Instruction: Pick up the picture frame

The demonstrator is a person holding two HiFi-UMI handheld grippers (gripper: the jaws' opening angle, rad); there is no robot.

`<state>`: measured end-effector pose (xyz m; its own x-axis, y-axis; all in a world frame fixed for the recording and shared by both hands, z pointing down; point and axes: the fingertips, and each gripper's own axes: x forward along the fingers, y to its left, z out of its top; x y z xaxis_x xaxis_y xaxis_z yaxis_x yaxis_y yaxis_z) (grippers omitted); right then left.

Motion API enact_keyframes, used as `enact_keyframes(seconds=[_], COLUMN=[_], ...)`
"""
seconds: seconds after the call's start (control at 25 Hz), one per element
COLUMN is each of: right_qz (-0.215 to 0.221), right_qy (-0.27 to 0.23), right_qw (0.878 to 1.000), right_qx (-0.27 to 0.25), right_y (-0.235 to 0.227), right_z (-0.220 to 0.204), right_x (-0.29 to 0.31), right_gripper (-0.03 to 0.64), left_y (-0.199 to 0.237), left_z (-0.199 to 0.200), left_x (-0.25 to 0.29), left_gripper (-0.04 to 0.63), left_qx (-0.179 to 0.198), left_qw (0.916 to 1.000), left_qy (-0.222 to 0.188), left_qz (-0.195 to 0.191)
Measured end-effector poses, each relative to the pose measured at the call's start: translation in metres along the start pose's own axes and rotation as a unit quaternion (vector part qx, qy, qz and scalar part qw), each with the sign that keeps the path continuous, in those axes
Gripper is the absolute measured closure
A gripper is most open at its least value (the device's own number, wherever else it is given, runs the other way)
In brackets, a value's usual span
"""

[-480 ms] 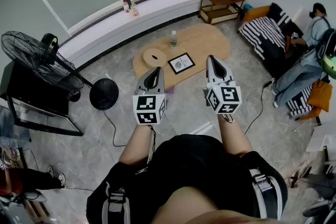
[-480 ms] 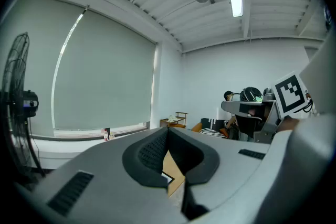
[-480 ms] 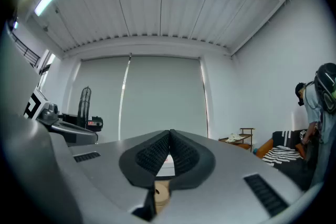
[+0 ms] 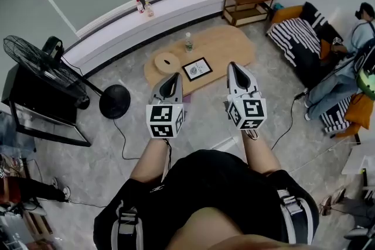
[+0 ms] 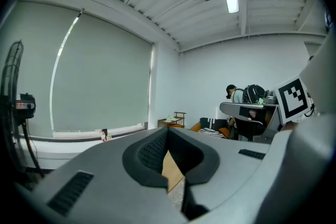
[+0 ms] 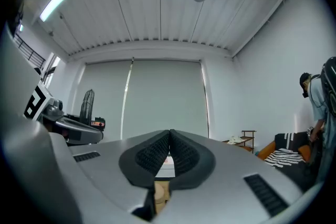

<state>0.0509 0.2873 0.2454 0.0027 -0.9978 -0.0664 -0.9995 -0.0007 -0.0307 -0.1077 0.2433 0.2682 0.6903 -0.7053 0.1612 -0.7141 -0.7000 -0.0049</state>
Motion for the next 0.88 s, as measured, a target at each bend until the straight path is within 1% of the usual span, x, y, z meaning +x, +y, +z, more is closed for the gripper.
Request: enact_keyframes(seconds=[0.2, 0.4, 0.64, 0.76, 0.88], right_qz=[0.005, 0.001, 0.006, 0.002, -0.004], right_qy=[0.003, -0.006, -0.012, -0.013, -0.014], right_qw=[1.0, 1.0, 1.0, 1.0, 1.0], right_qx=[0.009, 0.025, 0.027, 0.025, 0.026], right_y=[-0.022, -0.033, -0.012, 0.013, 0.039], right_z=[-0.004, -0.004, 0.004, 0.003, 0.001], right_x=[-0.017, -0.028, -0.034, -0.035, -0.034], right_gripper=[0.6, 0.6, 0.6, 0.6, 0.6], left_y=[-0.027, -0.038, -0.028, -0.008, 0.015], left_z=[-0.001, -0.002, -0.008, -0.01, -0.012], left_x=[0.005, 0.0, -0.018, -0.037, -0.055], left_gripper=[0.574, 0.574, 0.574, 0.574, 0.574], left_qx=[0.002, 0.006, -0.008, -0.008, 0.003], left_qw=[1.0, 1.0, 0.9999, 0.9999, 1.0], left_qy=[0.007, 0.003, 0.009, 0.008, 0.007], left_qz=[0.004, 0.007, 0.007, 0.005, 0.005])
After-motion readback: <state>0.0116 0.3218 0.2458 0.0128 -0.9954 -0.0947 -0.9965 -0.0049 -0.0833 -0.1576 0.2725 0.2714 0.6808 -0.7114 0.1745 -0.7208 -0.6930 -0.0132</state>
